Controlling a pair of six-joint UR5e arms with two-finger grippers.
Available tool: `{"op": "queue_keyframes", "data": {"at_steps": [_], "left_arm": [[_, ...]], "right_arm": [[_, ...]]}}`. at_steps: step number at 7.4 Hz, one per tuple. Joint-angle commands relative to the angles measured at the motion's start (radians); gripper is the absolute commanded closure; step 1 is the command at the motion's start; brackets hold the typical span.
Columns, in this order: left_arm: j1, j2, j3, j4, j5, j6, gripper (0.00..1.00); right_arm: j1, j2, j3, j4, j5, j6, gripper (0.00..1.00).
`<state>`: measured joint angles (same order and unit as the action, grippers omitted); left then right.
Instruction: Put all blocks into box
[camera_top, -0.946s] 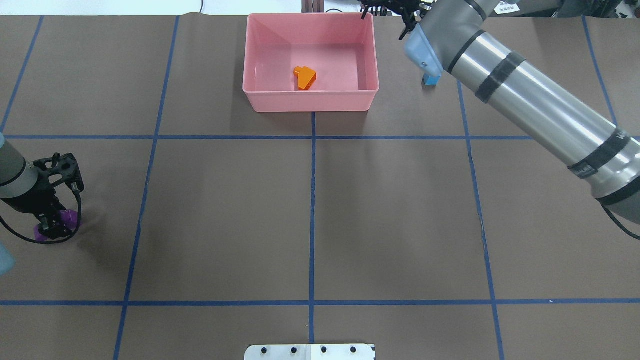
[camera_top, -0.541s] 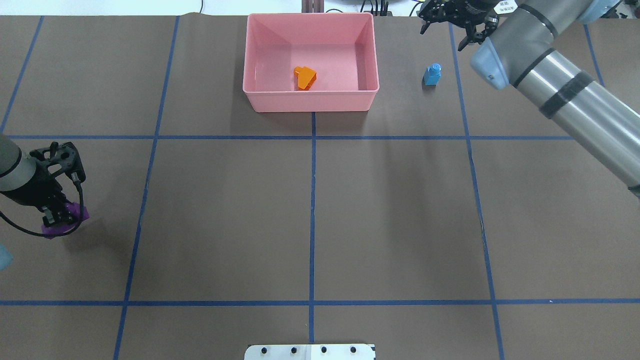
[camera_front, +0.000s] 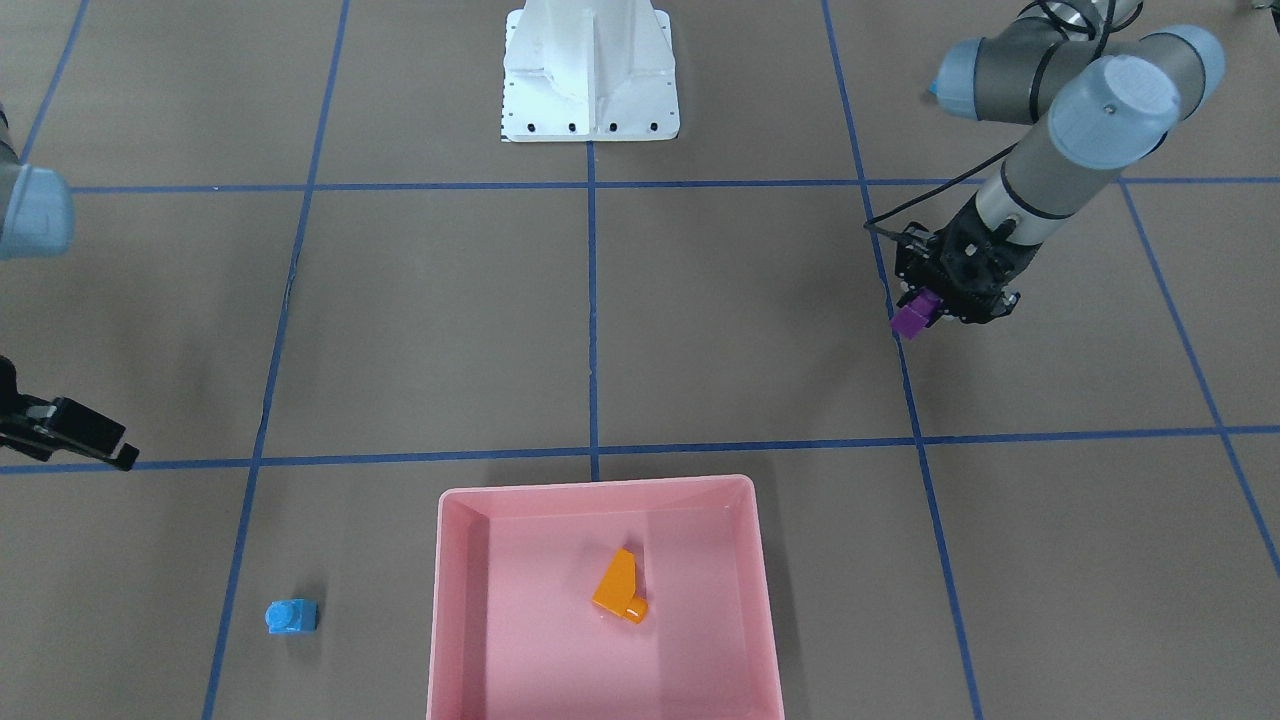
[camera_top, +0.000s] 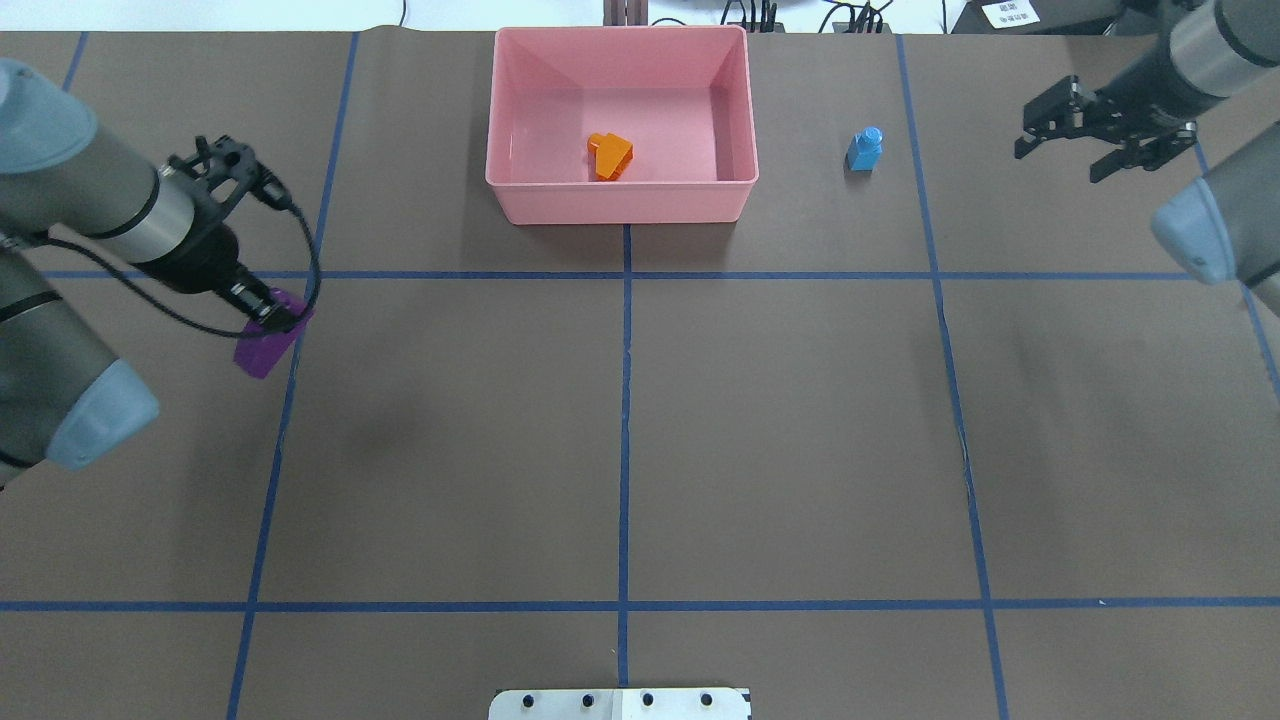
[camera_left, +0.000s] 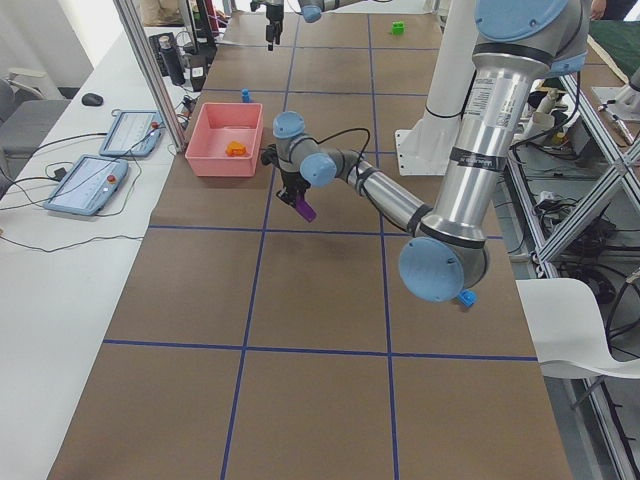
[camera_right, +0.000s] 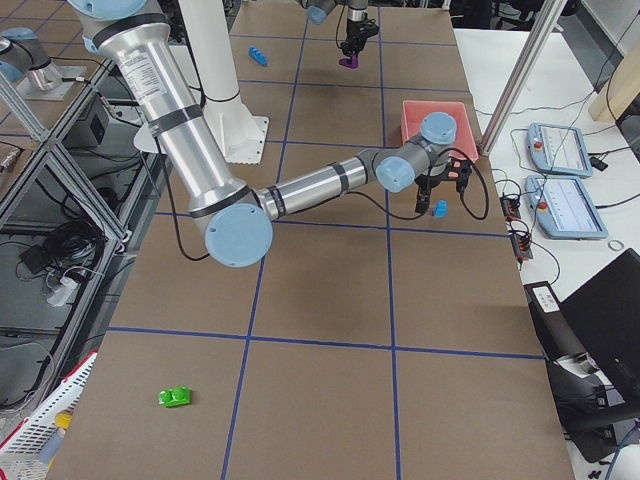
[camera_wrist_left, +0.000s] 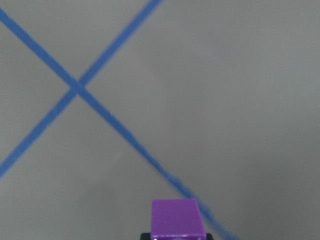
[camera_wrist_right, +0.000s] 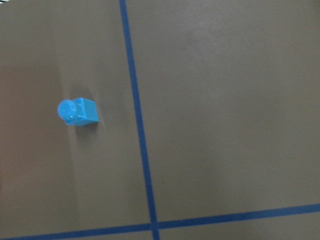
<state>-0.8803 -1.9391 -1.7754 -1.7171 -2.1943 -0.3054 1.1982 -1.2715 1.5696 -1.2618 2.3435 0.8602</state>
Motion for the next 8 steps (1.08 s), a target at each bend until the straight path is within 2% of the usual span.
{"op": "queue_keyframes", "data": {"at_steps": [1,3,4,5,6,7,8], "left_arm": [[-0.002,-0.325,0.219,0.002,0.001,-0.278,1.00],[-0.028,-0.525,0.412,-0.024,0.005,-0.406,1.00],[-0.026,-0.629,0.574,-0.145,0.095,-0.484,1.00],[-0.022,-0.699,0.753,-0.335,0.143,-0.561,0.95],[-0.019,-0.722,0.865,-0.446,0.162,-0.570,0.70],[-0.013,-0.735,0.878,-0.453,0.194,-0.572,0.01],[-0.012,-0.750,0.878,-0.453,0.200,-0.607,0.00]], "right_arm": [[0.078,-0.222,0.105,0.001,0.007,-0.241,0.01],[0.136,-0.346,0.107,0.002,0.008,-0.457,0.01],[0.159,-0.400,0.106,0.002,0.010,-0.568,0.01],[0.191,-0.457,0.109,0.002,0.016,-0.667,0.01],[0.220,-0.526,0.112,0.004,0.028,-0.766,0.01],[0.260,-0.598,0.113,0.005,0.046,-0.867,0.01],[0.291,-0.665,0.113,0.006,0.059,-0.942,0.01]]}}
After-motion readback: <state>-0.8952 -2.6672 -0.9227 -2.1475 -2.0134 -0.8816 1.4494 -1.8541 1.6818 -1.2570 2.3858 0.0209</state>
